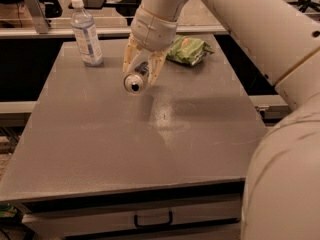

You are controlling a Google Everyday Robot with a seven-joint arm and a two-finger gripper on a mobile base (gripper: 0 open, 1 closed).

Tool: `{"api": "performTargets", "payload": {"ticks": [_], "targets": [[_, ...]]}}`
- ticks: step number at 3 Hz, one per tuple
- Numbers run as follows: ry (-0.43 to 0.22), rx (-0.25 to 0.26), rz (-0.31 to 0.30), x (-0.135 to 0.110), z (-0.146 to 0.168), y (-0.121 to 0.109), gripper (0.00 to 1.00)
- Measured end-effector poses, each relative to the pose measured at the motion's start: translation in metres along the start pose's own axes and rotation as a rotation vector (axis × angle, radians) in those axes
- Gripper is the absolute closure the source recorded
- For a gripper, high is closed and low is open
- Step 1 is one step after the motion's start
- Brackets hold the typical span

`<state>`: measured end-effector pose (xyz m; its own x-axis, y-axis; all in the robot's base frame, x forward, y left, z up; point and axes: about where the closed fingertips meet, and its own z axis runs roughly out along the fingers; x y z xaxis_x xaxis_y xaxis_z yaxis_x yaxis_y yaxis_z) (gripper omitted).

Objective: Place redbull can upright

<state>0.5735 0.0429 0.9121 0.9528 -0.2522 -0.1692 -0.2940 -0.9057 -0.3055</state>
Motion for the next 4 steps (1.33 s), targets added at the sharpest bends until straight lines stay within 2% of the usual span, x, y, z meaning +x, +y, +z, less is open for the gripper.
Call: {"api": "performTargets", "payload": {"ticks": [1,2,4], "targets": [[-0.101,0.119,0.167,-0.002,-0.020,-0.005,1.00],[-0.233,0.212,0.355,-0.012,-0.032,-0.009,1.00],[-0.490,0.314,0.680,-0.028,-0.047,-0.011,1.00]]}}
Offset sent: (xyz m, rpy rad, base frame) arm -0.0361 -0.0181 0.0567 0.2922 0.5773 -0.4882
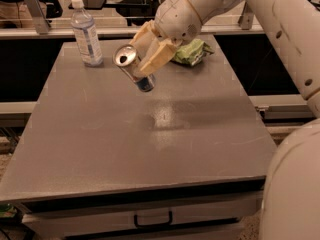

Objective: Place redbull can upright

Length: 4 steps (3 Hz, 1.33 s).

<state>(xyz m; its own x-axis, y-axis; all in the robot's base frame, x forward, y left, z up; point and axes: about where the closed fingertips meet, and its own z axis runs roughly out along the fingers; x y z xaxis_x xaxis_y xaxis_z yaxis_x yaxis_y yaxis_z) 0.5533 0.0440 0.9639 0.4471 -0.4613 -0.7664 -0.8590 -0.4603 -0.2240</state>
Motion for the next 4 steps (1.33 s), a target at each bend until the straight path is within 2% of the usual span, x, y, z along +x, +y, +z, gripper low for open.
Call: {"api": "performTargets", "payload": {"ticks": [1,2,3,4], "targets": [[-0.110,0.007,0.111,-0.007,0.004,0.002,1.00],[-0.213,0.009,0.181,-0.010,0.012,0.001,1.00],[-0.306,0.006,0.218,-0.010,0.022,0.000,1.00],[-0.360,-0.004,0.234,-0.007,0.034,-0.001,1.00]]}}
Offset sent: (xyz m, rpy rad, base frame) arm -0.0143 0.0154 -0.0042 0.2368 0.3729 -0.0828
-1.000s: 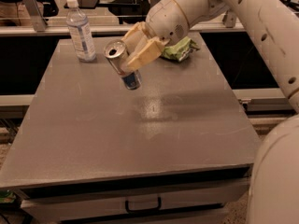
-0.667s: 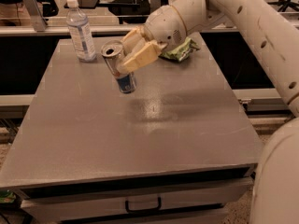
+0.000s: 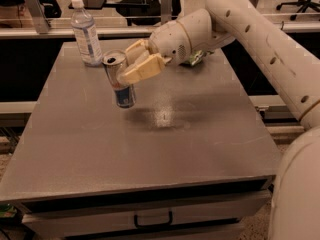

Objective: Place redbull can upright

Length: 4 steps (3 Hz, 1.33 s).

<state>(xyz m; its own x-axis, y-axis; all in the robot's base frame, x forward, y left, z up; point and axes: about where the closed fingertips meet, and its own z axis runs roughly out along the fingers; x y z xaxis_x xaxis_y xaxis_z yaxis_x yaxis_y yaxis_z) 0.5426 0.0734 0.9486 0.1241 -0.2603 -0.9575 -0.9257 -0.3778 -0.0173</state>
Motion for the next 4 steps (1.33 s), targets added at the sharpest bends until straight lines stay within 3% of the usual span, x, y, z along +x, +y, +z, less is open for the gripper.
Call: {"api": "performTargets", "payload": {"ticks": [1,2,3,4], "targets": [[-0.027,-0.018,0.012,0.010,0.010,-0.002,1.00],[-0.042,-0.041,0.021,0.019,0.017,-0.003,0.85],[-0.068,-0.063,0.023,0.026,0.023,-0.005,0.54],[-0.084,-0.069,0.022,0.029,0.026,-0.006,0.31]]}}
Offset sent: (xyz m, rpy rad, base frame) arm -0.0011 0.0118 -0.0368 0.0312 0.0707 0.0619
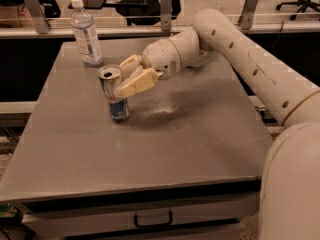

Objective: Place redbull can upright

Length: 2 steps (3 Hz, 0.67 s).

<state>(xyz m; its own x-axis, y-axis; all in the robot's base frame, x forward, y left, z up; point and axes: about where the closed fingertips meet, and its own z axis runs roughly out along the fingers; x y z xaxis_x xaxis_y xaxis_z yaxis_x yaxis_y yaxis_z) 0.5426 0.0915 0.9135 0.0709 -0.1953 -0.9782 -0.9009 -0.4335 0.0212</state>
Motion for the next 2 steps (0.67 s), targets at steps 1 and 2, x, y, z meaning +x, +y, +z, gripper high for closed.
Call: {"api": "performTargets", "payload": {"ticks": [1,2], "targets": [[-0.012,-0.002,0.005,0.0023,0.0017,0.0000,0.08],[-0.013,-0.002,0.004,0.0016,0.0037,-0.0010,0.00]]}}
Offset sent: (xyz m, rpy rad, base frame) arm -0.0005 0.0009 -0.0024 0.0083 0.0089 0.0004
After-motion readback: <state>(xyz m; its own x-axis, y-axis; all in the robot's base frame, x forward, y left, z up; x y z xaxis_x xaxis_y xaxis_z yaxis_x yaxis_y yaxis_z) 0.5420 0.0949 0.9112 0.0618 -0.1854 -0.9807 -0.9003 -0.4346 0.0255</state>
